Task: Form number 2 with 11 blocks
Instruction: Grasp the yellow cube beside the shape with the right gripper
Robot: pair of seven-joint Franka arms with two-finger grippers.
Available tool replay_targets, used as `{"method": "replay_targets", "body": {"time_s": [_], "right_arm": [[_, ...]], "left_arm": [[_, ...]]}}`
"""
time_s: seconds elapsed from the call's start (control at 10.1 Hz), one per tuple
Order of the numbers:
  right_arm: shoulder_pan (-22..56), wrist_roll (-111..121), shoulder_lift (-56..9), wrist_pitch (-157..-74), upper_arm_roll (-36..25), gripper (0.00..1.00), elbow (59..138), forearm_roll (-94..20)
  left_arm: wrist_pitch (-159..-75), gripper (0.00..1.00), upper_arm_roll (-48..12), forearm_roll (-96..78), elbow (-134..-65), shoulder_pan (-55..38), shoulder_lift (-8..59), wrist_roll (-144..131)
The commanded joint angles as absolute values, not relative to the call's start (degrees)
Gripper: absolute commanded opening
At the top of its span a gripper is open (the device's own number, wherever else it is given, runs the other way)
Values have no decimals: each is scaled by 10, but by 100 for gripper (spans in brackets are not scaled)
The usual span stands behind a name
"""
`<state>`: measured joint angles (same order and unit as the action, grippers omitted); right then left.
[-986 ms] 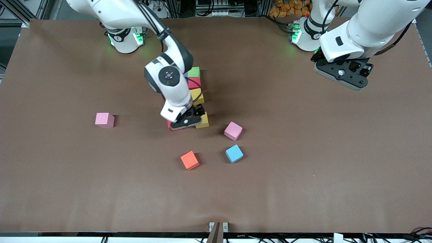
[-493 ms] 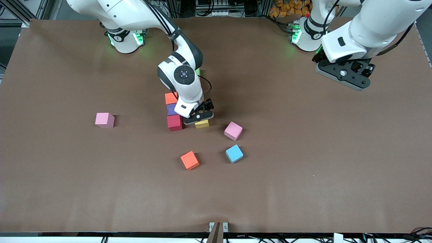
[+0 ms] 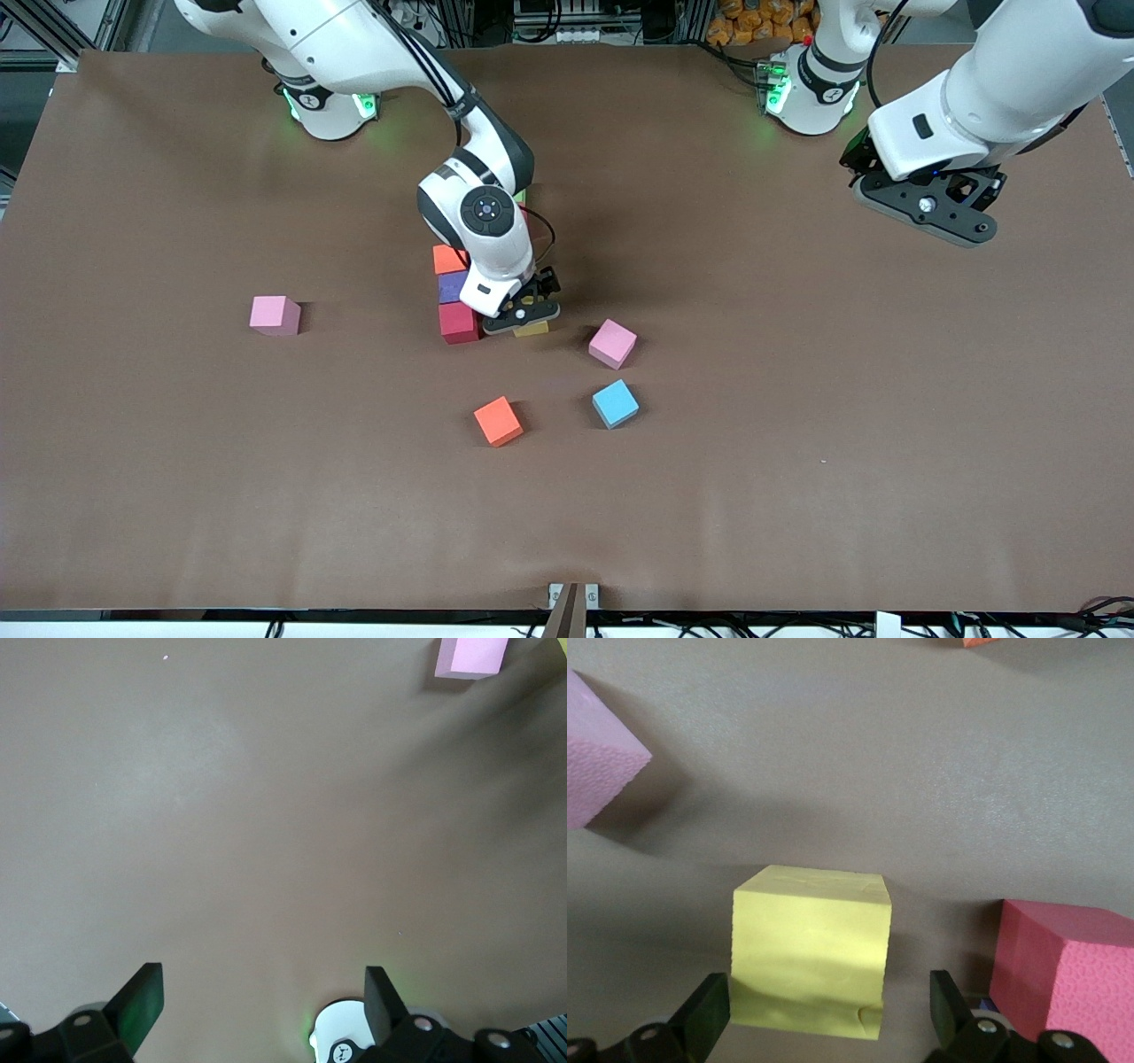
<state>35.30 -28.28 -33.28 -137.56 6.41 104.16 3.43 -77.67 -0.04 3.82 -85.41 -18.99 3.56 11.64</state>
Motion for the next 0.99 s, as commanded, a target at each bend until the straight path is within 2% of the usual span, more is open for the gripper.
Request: {"method": "replay_targets", "body": {"time_s": [0.0,0.1,0.2,0.39,0.79,0.89], "right_arm": [[355,-290,-345,-1383,62,100,1030,32],[356,-290,-349,-1396,62,93,1030,30],[355,-290,-352,-1404,62,65,1030,29],[355,-285,-354,-1404,61,1,1029,32],[355,-133,-331,-1384,66,0,1020,44],[356,-72,-317,-1355,67,0,1019,44]], "left_arm": [[-764,100,-10,29,-852,-196,35,122],[-764,100,-16,29,-854,-195,36,127],[-763,100,-17,29,-860,-196,37,127],[-753,100,-25,28,-862,-197,37,126],[-750,100,-29,28,-857,-202,38,116],[-751,100,-29,28,-856,-202,38,115]]}}
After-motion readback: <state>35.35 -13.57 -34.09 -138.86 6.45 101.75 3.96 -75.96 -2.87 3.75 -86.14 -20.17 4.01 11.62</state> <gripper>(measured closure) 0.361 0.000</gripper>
